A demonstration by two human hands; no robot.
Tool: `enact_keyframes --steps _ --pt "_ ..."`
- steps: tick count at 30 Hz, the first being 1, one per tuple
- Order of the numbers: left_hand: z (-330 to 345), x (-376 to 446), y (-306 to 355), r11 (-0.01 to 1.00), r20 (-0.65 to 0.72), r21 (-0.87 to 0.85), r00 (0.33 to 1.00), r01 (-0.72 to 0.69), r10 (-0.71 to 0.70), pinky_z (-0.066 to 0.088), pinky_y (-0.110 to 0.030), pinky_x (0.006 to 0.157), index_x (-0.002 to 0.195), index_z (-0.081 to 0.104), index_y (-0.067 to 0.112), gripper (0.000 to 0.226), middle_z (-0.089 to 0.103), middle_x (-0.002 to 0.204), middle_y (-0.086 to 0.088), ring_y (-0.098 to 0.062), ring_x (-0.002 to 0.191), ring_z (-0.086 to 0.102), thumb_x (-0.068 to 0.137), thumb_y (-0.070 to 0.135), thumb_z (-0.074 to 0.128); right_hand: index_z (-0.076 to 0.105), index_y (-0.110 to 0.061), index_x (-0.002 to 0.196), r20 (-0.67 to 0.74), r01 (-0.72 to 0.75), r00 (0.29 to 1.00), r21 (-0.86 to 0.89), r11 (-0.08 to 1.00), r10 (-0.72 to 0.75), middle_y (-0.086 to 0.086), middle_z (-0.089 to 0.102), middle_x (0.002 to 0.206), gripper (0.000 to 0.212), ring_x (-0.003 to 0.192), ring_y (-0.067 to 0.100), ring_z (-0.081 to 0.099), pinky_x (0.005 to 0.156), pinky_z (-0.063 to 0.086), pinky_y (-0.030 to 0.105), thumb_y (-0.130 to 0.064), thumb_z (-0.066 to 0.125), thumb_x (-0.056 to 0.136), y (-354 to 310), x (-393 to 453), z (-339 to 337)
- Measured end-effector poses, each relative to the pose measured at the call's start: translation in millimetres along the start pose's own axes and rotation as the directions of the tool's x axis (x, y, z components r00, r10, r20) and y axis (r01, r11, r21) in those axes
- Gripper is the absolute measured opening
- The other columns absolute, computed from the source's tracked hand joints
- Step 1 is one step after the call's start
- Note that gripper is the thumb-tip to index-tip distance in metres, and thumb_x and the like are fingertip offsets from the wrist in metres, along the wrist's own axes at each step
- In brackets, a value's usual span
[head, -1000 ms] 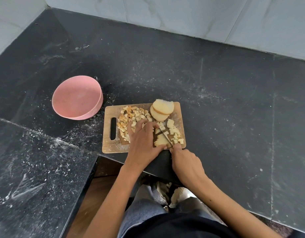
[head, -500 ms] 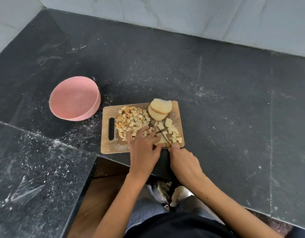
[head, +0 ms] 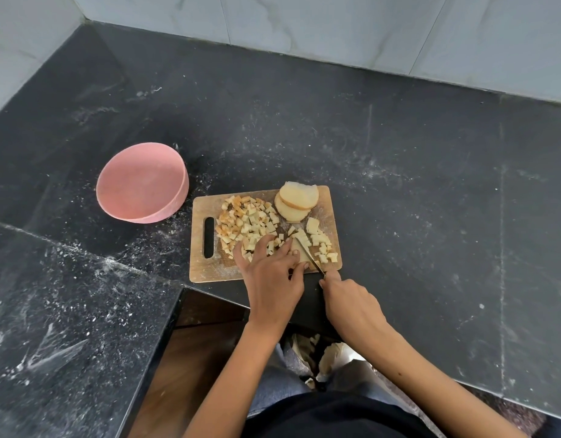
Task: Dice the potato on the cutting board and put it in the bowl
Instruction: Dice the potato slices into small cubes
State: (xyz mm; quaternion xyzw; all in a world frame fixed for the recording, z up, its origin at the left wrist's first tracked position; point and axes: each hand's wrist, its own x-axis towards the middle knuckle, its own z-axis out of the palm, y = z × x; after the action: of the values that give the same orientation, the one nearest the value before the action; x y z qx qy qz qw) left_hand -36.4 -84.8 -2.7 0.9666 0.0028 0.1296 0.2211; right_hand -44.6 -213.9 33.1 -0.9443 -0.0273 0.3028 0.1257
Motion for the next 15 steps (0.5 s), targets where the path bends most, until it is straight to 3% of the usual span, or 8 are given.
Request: enact_keyframes --steps 5,8,15 --pt "1 -2 -1 1.000 -0.007 0.001 1.000 0.009 -0.009 0.013 -0.050 0.107 0.075 0.077 0.022 0.005 0.075 0.097 0.005 -0.026 0.112 0.061 0.072 0.026 0.080 0.038 -0.011 0.110 -0.006 0.001 1.000 -0.009 1.000 -0.002 0.013 0.062 0.104 0.025 0.095 0.033 0.062 0.068 0.040 0.036 -0.030 0.021 0.105 3 -6 1" --pt "2 -2 0 1.000 -0.013 0.005 1.000 0.015 -0.015 0.010 -0.050 0.109 0.075 0.077 0.023 0.005 0.075 0.097 0.006 -0.025 0.113 0.060 0.072 0.025 0.081 0.028 -0.015 0.095 -0.003 0.002 1.000 0.005 1.000 -0.002 0.012 0.062 0.101 0.020 0.092 0.033 0.062 0.066 0.039 0.036 -0.030 0.021 0.105 6 -12 2" --pt "2 -2 -1 1.000 -0.017 -0.002 1.000 -0.008 0.008 0.007 -0.049 0.109 0.074 0.077 0.023 0.005 0.075 0.097 0.006 -0.023 0.113 0.060 0.071 0.025 0.081 0.027 -0.015 0.094 -0.040 -0.031 0.999 0.015 0.999 0.032 0.011 0.064 0.101 0.020 0.092 0.032 0.063 0.065 0.040 0.036 -0.030 0.020 0.105 3 -15 9"
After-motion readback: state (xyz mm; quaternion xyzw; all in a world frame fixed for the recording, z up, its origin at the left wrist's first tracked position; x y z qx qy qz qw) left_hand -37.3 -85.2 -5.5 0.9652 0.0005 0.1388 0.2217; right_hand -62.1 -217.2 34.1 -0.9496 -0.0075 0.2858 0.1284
